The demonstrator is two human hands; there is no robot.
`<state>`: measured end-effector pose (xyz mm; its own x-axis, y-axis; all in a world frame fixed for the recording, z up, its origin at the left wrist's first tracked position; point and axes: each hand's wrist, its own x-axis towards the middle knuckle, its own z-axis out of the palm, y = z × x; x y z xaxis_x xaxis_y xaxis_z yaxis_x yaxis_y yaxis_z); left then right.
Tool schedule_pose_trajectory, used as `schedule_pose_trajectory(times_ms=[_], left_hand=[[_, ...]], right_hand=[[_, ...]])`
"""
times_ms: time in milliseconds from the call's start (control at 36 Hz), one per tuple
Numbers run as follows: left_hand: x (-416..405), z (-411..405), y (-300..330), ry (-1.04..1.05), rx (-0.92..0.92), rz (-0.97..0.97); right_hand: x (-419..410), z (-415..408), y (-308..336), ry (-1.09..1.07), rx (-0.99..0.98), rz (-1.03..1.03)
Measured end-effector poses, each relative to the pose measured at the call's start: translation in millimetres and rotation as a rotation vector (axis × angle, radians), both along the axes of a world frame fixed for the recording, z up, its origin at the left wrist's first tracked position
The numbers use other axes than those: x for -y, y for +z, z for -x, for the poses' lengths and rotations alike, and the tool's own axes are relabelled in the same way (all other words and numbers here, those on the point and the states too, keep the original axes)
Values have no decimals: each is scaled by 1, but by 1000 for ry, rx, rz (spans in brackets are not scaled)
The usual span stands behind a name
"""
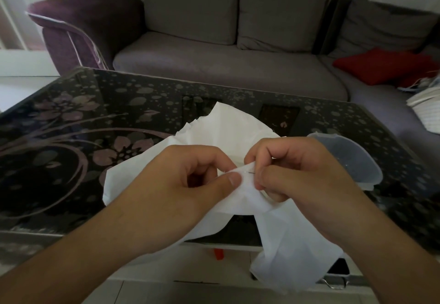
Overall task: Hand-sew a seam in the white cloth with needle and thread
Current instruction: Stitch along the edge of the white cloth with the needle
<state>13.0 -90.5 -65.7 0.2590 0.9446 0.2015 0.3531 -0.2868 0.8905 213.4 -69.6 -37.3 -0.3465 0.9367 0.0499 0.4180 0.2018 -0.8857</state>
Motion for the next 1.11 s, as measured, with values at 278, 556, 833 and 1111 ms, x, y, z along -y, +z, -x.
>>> schedule_pose_trajectory(times_ms=[278, 556, 833, 1111], left_hand=[[0, 1, -1, 3, -15, -18], [2, 0, 0, 42, -87, -46], [4, 0, -2, 40, -163, -123], [5, 0, -2, 29, -186, -151]], right_hand=[[0, 1, 0, 4, 48, -43], [1, 0, -1, 4, 148, -126], [1, 2, -4, -3, 293, -312], [2, 2, -7, 13, 284, -317]])
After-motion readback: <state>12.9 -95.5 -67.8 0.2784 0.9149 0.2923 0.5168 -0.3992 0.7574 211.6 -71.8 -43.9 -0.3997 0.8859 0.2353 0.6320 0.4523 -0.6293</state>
